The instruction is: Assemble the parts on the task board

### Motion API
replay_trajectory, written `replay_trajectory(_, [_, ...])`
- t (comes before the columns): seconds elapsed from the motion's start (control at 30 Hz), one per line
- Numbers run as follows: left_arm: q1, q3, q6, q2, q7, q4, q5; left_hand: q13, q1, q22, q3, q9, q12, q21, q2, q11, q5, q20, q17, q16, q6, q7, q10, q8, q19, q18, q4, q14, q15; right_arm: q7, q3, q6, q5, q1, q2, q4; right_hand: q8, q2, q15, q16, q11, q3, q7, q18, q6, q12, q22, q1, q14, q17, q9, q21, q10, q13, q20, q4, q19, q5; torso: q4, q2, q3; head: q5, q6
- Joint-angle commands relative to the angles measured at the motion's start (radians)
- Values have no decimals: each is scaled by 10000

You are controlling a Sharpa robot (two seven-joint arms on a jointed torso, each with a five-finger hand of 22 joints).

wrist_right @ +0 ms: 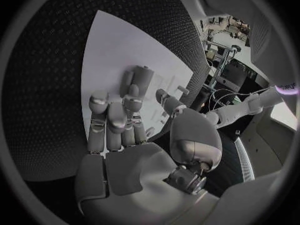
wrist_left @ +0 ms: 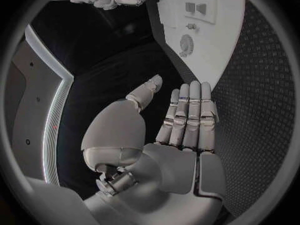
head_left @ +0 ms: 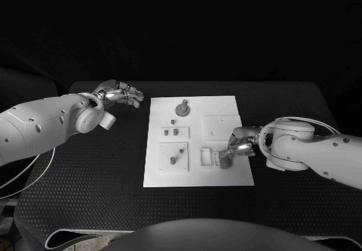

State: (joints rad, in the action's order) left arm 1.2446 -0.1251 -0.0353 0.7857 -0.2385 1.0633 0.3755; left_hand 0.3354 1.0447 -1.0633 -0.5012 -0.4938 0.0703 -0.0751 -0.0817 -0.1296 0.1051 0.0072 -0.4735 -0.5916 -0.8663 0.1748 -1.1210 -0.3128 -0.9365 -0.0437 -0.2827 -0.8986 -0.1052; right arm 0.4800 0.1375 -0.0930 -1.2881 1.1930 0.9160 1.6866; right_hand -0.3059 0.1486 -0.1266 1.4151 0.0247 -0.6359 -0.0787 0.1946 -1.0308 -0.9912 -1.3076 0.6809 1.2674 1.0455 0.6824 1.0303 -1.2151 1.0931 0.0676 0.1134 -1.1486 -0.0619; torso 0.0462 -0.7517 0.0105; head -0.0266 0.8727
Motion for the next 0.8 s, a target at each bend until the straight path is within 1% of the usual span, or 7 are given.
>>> replay_trajectory(0.03, [6, 5, 123, -10, -59, 26, -70, -10, -125, 14, 34, 11, 39, -6, 1, -10, 39, -1, -13, 69, 48, -9, -70, -63, -44, -62, 41, -78, -14, 156, 87, -174, 148, -78, -194, -126, 79, -149, -52, -15, 82, 36, 10, 672, -41, -61, -179, -55, 51, 9, -47, 57, -15, -17, -81, 48, 27, -10, 10, -6, 11, -9, -1])
replay_trajectory(0.1, [6, 5, 126, -3, -60, 29, -70, -10, -127, 15, 34, 11, 39, -6, 3, -9, 40, -1, -14, 70, 48, -9, -71, -64, -44, -62, 43, -78, -14, 162, 107, -139, 135, -176, -262, -171, 87, -184, -54, -16, 83, 42, 10, 672, -45, -61, -179, -84, 53, 14, -49, 58, -15, -21, -82, 65, 31, -10, 15, -6, 12, -31, -1])
replay_trajectory(0.17, [6, 5, 124, 17, -54, 23, -73, -11, -132, 15, 32, 12, 40, -6, 7, -9, 41, -1, -17, 71, 47, -9, -71, -65, -45, -62, 44, -78, -14, 148, 107, -154, 103, -220, -301, -196, 95, -194, -54, -21, 82, 44, 9, 672, -41, -61, -179, -97, 46, 3, -52, 58, -14, -24, -82, 81, 33, -10, 8, -3, 15, -60, -1])
replay_trajectory(0.3, [6, 5, 120, 23, -56, 25, -79, -13, -136, 15, 31, 13, 40, -6, 9, -9, 42, -1, -19, 73, 47, -10, -72, -66, -44, -62, 45, -79, -14, 157, 106, -116, 68, -225, -322, -230, 101, -202, -55, -22, 82, 46, 8, 672, -39, -61, -178, -106, 46, 6, -55, 59, -13, -26, -82, 95, 35, -10, -1, -4, 18, -70, -1])
replay_trajectory(0.47, [6, 5, 120, 24, -49, 36, -79, -14, -139, 15, 29, 13, 40, -6, 13, -9, 44, -2, -22, 75, 47, -10, -72, -67, -44, -62, 46, -79, -14, 209, 106, -200, 34, -225, -359, -254, 113, -247, -56, -22, 82, 42, 9, 672, -42, -64, -179, -115, 52, 18, -58, 63, -14, -31, -80, 153, 37, -12, 1, -1, 10, -77, -1])
replay_trajectory(0.6, [6, 5, 118, 23, -51, 35, -79, -16, -141, 16, 27, 14, 40, -6, 15, -9, 46, -2, -25, 77, 48, -11, -72, -68, -43, -62, 45, -79, -14, 236, 114, -205, -1, -233, -437, -310, 130, -319, -56, -29, 81, 41, 8, 672, -51, -68, -180, -125, 49, 15, -61, 71, -13, -39, -79, 262, 41, -11, -10, -2, 14, -69, -1])
replay_trajectory(0.8, [6, 5, 122, 18, -47, 28, -79, -19, -144, 16, 24, 16, 40, -6, 18, -8, 48, -3, -30, 80, 48, -11, -72, -69, -43, -63, 44, -80, -13, 261, 127, -210, -177, -272, -549, -427, 146, -356, -54, -39, 79, 45, 5, 672, -52, -69, -178, -148, 41, 7, -65, 73, -10, -47, -81, 339, 46, -11, 1, -3, 23, -73, -1])
